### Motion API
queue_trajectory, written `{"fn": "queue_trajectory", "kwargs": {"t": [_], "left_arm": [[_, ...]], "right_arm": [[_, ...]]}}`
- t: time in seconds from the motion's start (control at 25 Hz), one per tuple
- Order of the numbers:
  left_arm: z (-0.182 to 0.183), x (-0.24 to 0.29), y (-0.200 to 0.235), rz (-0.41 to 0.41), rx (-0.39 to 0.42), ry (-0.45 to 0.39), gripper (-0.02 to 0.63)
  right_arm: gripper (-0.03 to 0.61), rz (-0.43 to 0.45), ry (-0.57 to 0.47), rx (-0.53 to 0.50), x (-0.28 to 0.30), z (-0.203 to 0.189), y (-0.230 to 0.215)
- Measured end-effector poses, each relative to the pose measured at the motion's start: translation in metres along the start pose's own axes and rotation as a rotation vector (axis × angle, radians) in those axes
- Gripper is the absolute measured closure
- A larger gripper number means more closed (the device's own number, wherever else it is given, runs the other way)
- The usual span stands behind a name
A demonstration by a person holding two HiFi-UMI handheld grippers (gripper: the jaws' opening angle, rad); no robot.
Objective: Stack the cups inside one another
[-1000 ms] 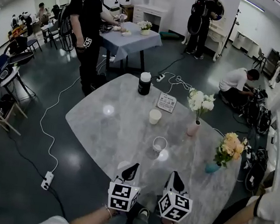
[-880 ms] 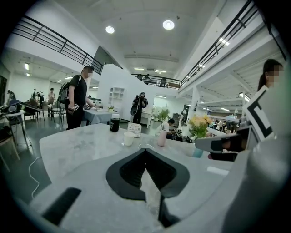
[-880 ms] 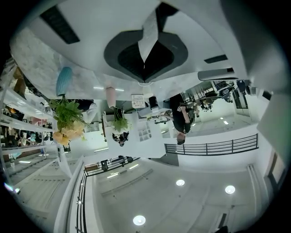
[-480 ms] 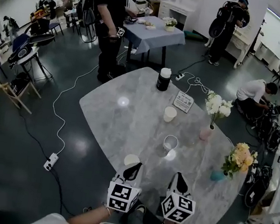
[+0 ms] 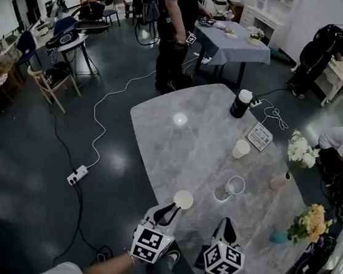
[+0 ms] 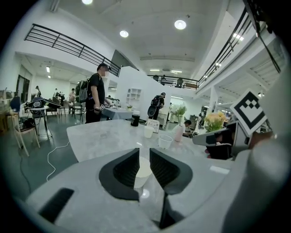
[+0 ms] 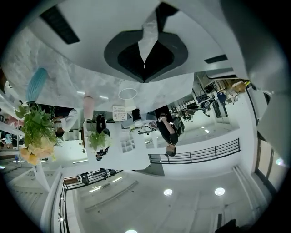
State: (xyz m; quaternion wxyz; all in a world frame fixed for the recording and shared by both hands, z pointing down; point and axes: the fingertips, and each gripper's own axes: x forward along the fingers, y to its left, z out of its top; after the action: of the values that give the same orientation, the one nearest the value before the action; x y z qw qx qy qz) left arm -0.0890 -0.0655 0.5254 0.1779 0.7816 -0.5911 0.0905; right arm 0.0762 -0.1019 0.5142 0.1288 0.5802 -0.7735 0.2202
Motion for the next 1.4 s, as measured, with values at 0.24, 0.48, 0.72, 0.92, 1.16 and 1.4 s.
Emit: {"fn": "queue_trajectory", "kwargs": {"t": [0.24,0.48,0.72,0.92,1.16,1.4], "left_arm": [[-0.028,0.006,0.009,0.009,-0.032,0.029,0.489],[-0.047,0.016,0.011,-0.006,-0.025,0.036,0.428],[-0.061,0.029,0.014,-0.052,0.011,0.035,0.396],[-0.075,0.038,0.014,-0.087,0.051,0.038,0.372],[-0.090,0.055,0.019,-0.082,0.072,0.050,0.330],[-0.090,0.073,0.016,-0.127,0.107,0.055,0.299]], "right_arm": [[0.572,0.033,0.039,-0.027,0.013,-0.014,0.003],[0.572,0.039,0.083,-0.042,0.021,-0.029,-0.002],[0.572,0.037,0.105,-0.038,0.027,-0.039,-0.005],[0.572,0.028,0.115,-0.039,0.033,-0.047,-0.009],[0.572,0.015,0.123,-0.023,0.037,-0.056,-0.013],[0.572,0.008,0.129,-0.013,0.039,-0.061,-0.018]]}}
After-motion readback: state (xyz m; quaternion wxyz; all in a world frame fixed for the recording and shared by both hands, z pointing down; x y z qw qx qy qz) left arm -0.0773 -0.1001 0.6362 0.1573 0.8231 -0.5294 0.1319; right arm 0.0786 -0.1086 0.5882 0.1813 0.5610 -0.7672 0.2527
